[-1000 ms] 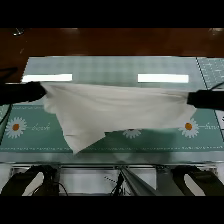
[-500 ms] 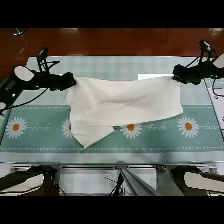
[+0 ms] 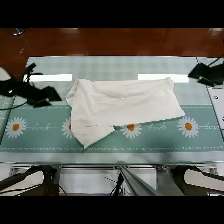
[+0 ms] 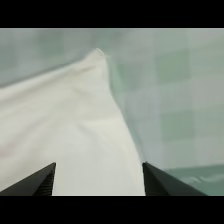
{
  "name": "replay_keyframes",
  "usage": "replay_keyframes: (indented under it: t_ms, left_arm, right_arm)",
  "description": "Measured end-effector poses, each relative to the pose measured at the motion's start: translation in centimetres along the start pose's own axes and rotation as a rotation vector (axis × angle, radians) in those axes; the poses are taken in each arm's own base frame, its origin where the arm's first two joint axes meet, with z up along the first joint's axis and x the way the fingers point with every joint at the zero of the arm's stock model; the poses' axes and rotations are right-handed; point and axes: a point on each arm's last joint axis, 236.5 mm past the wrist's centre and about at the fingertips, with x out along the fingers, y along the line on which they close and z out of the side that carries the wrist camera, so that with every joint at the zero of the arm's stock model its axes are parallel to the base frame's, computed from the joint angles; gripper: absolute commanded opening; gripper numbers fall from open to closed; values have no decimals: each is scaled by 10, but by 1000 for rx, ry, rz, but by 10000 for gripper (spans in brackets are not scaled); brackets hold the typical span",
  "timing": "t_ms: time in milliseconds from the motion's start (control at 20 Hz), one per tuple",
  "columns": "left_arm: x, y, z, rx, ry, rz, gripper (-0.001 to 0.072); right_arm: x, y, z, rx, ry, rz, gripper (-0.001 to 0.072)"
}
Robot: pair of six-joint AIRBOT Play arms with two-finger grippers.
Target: Fold the shirts.
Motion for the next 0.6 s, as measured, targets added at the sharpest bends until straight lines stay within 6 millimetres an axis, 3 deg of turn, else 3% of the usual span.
replay_keyframes:
  t_ms: [150,300,450,600]
  left_arm:
    - [6,32,-58,-103,53,6,704]
    - [28,38,-114,-203,79,-57,704]
    - [47,29,-136,-291,6,-151,704]
    - [61,8,-138,-322,-77,-278,704]
  right_arm:
    - [0,-25,-55,-3,81,-46,619]
    - [19,-7,-113,76,127,54,618]
    - [33,20,-159,147,174,158,618]
    - [39,38,-181,157,203,209,618]
